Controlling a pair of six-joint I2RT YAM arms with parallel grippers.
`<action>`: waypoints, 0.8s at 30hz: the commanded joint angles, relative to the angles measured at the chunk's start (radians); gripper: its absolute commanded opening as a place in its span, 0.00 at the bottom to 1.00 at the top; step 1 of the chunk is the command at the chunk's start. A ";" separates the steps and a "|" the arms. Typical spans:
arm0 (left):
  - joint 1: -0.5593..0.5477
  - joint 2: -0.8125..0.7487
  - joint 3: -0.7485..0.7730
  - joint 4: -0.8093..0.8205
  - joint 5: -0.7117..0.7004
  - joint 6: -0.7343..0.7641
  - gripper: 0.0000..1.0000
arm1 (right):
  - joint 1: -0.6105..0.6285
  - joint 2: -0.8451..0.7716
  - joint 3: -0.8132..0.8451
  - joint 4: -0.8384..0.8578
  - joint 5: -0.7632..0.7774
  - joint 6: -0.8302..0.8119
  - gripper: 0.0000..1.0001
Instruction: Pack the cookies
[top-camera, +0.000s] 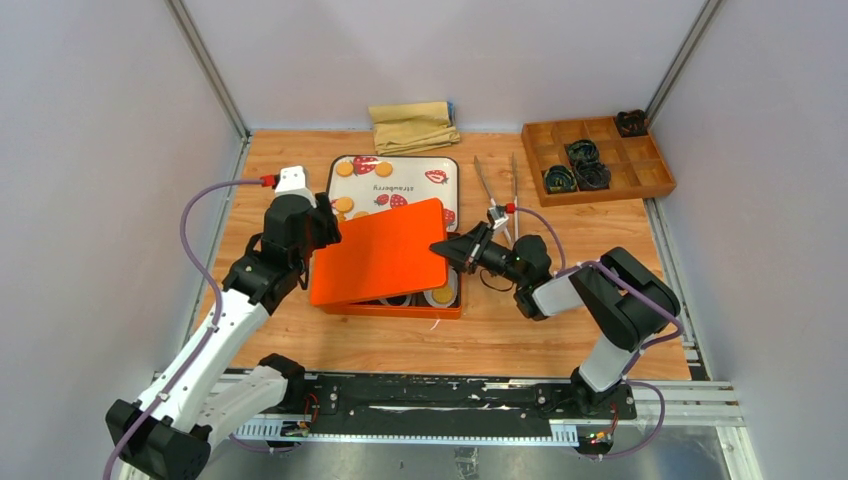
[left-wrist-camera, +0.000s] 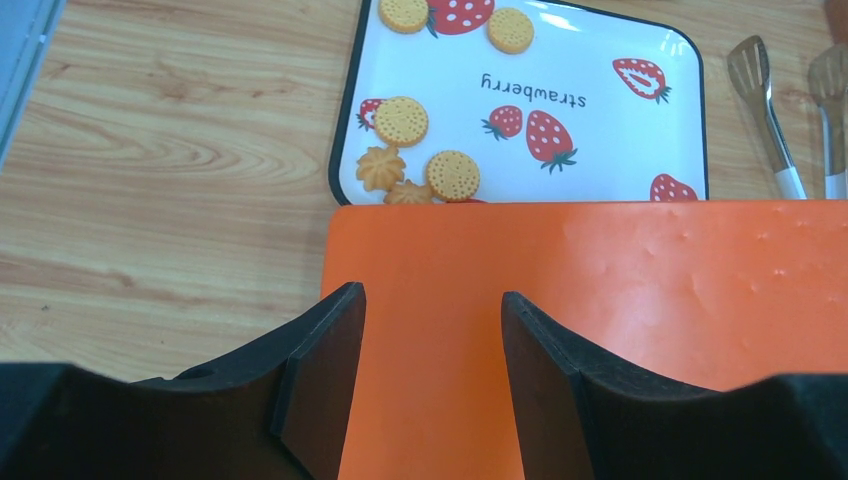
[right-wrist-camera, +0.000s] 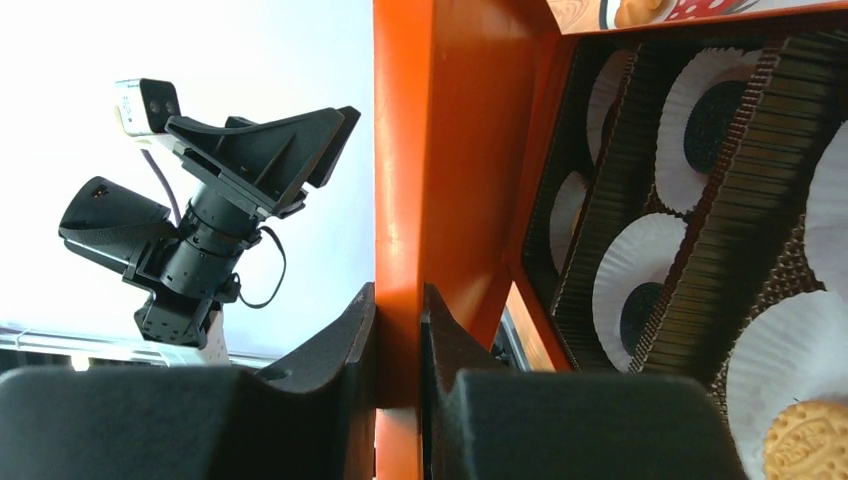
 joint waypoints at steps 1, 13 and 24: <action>-0.005 0.006 -0.011 0.036 0.006 -0.003 0.59 | -0.025 0.016 -0.032 0.007 0.041 -0.063 0.00; -0.006 0.023 -0.164 0.181 0.089 -0.044 0.59 | -0.086 0.029 -0.091 -0.047 -0.015 -0.079 0.03; -0.006 0.056 -0.246 0.258 0.101 -0.038 0.59 | -0.089 -0.099 -0.036 -0.461 -0.009 -0.196 0.30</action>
